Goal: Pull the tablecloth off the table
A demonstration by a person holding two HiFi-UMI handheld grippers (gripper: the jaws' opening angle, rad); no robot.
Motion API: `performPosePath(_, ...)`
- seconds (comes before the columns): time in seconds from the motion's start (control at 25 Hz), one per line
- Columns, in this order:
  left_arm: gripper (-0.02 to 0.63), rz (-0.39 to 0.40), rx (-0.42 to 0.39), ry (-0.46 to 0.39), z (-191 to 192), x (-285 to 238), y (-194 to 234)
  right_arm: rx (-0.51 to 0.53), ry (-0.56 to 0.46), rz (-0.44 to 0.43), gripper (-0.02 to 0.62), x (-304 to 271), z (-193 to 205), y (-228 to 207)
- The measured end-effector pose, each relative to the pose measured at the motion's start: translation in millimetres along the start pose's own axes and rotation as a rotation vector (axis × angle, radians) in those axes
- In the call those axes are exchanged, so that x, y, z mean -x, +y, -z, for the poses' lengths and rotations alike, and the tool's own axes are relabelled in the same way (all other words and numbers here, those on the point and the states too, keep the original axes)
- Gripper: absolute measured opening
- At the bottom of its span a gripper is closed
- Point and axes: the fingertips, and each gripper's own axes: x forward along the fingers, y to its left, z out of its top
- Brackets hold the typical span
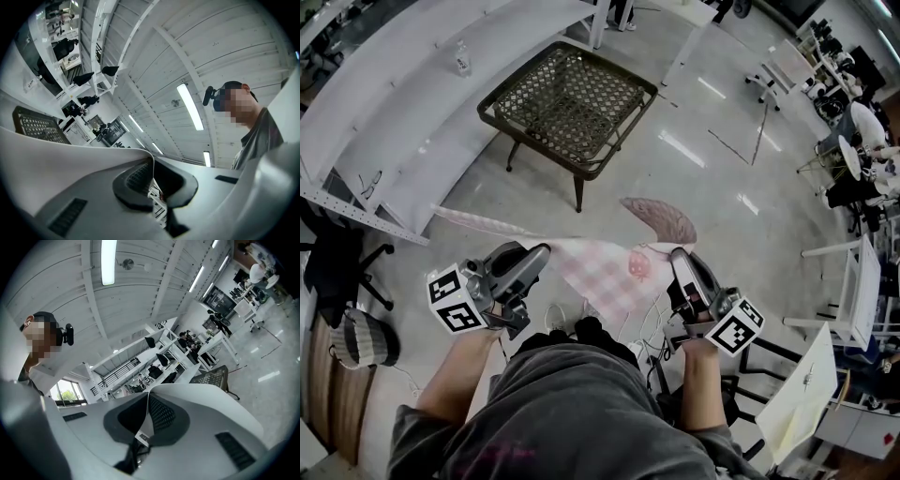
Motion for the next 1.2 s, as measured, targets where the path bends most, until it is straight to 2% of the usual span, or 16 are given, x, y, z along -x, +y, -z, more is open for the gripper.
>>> performPosePath(1.2, 0.0, -0.015, 0.002, -0.004, -0.6, -0.2, 7.8, -0.012, 0.017, 0.0, 0.006, -9.1, 2.5, -7.7)
